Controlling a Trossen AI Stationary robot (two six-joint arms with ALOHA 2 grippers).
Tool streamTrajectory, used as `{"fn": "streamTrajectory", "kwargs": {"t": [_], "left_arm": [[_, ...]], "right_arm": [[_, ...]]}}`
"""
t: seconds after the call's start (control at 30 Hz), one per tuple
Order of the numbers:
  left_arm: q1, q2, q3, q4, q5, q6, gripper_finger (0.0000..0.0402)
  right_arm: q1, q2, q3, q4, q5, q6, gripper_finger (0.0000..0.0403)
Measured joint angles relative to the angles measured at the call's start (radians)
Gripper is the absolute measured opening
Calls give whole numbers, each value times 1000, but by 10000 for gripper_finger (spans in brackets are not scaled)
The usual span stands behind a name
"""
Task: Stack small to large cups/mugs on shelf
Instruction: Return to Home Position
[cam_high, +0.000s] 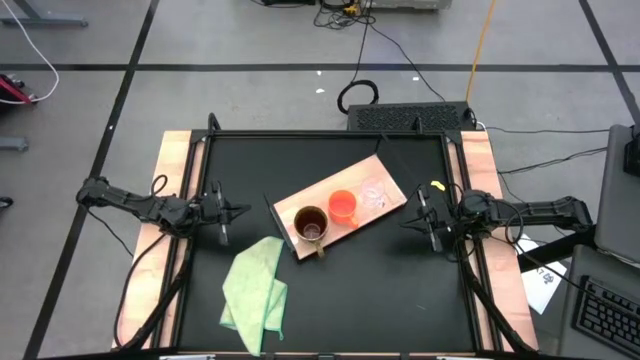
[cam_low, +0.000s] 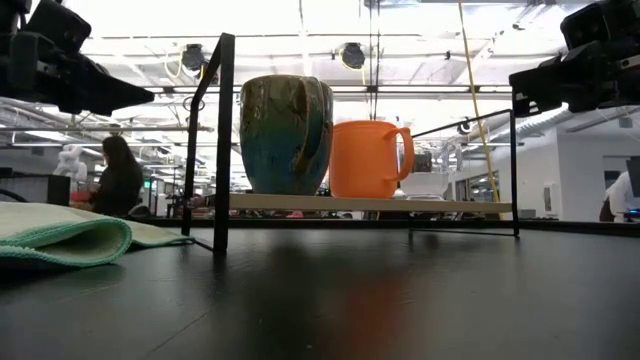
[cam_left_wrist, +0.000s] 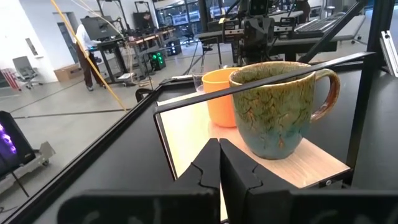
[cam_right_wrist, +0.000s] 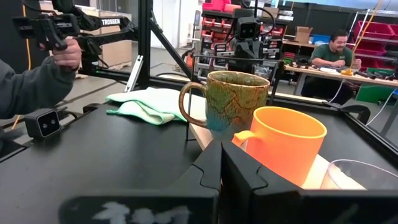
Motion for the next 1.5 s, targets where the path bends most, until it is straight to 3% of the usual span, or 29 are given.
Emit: {"fn": "streamTrajectory", "kwargs": {"t": [0.3, 0.7, 1.0, 1.5], "left_arm": [[0, 0, 0, -2, 0, -3, 19], [0, 0, 0, -7, -1, -3, 3], [0, 0, 0, -7, -2, -3, 27], [0, 0, 0, -7, -3, -3, 7]], "right_arm": [[0, 0, 0, 0, 0, 11, 0], [0, 1, 0, 0, 0, 32, 0], [0, 2, 1, 0, 0, 34, 0], [0, 2, 1, 0, 0, 34, 0]]}}
